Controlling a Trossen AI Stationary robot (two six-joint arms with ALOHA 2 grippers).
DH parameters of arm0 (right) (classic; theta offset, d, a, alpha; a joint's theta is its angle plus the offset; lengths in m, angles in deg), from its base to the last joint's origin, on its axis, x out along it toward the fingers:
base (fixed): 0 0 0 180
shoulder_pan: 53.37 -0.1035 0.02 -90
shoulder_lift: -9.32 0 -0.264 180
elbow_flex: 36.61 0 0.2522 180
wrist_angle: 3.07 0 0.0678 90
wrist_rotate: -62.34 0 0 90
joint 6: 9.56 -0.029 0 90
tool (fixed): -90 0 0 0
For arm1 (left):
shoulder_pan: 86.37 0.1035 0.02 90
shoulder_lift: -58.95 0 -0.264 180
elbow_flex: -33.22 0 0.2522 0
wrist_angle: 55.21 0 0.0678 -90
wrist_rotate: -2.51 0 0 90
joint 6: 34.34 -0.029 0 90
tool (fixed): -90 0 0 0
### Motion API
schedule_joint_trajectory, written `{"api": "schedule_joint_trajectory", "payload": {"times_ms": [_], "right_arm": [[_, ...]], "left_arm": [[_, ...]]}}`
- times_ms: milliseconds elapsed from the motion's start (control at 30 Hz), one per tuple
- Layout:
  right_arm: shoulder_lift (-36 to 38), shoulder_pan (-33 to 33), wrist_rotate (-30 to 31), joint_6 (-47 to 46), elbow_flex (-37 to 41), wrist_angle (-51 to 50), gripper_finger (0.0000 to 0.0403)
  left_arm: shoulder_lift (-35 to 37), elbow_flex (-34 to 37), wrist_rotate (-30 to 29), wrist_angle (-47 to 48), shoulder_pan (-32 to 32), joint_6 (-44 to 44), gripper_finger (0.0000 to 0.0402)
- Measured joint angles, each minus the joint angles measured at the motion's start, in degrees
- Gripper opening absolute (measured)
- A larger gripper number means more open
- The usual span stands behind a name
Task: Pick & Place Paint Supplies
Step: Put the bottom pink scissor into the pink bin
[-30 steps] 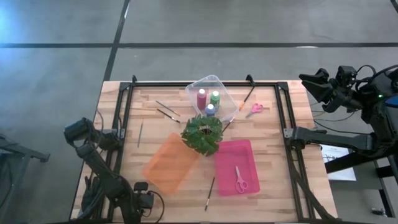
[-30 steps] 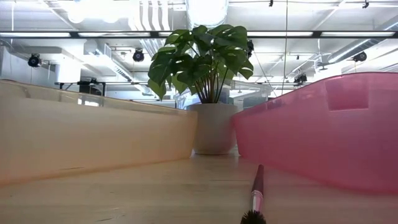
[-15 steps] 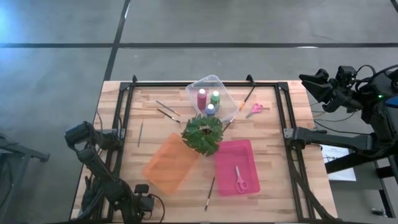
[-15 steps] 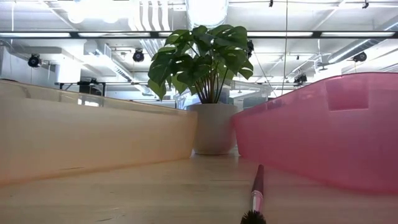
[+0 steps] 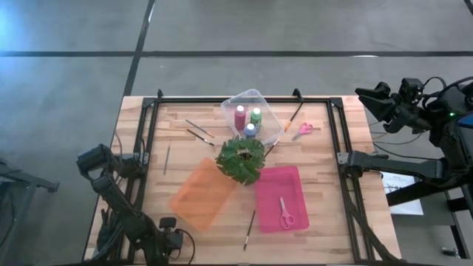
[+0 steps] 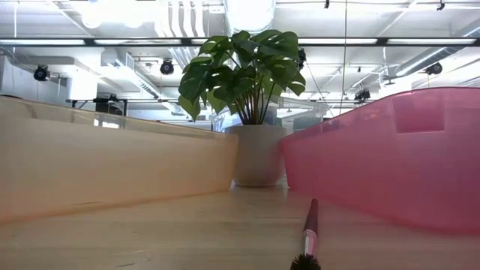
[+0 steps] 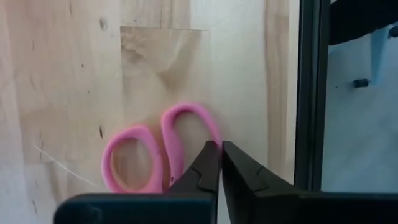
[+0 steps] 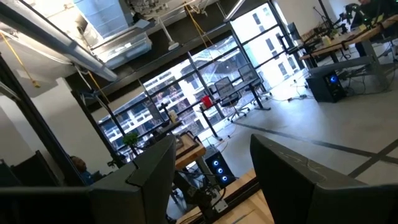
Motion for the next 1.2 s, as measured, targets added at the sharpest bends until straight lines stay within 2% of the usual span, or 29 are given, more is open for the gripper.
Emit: {"api": "schedule_joint_trajectory", "payload": {"times_ms": [200, 367, 733, 900, 1067, 1200], "right_arm": [[-0.1, 0.0, 0.0, -0.4, 0.0, 0.1, 0.0203], [-0.3, 0.0, -0.1, -0.4, 0.0, 0.1, 0.0203], [-0.4, 0.0, -0.5, -0.8, 0.1, 0.1, 0.0203], [-0.4, 0.0, -0.7, -1.0, 0.1, 0.1, 0.0203], [-0.4, 0.0, -0.7, -1.0, 0.1, 0.1, 0.0203], [-0.4, 0.0, -0.8, -0.9, 0.1, 0.0, 0.0203]], "left_arm": [[1.6, 0.6, 1.9, -4.5, 0.1, 0.8, 0.0004], [5.6, 1.2, -0.5, -7.3, 0.0, 4.4, 0.0002], [11.1, 0.8, -1.4, -14.5, 1.9, 2.7, 0.0000], [16.0, -1.6, -1.8, -17.4, 5.4, -1.7, 0.0000], [21.8, -6.2, -2.5, -18.2, 12.0, -11.0, 0.0000], [24.6, -11.4, -2.4, -11.9, 20.2, -20.9, 0.0000]]}}
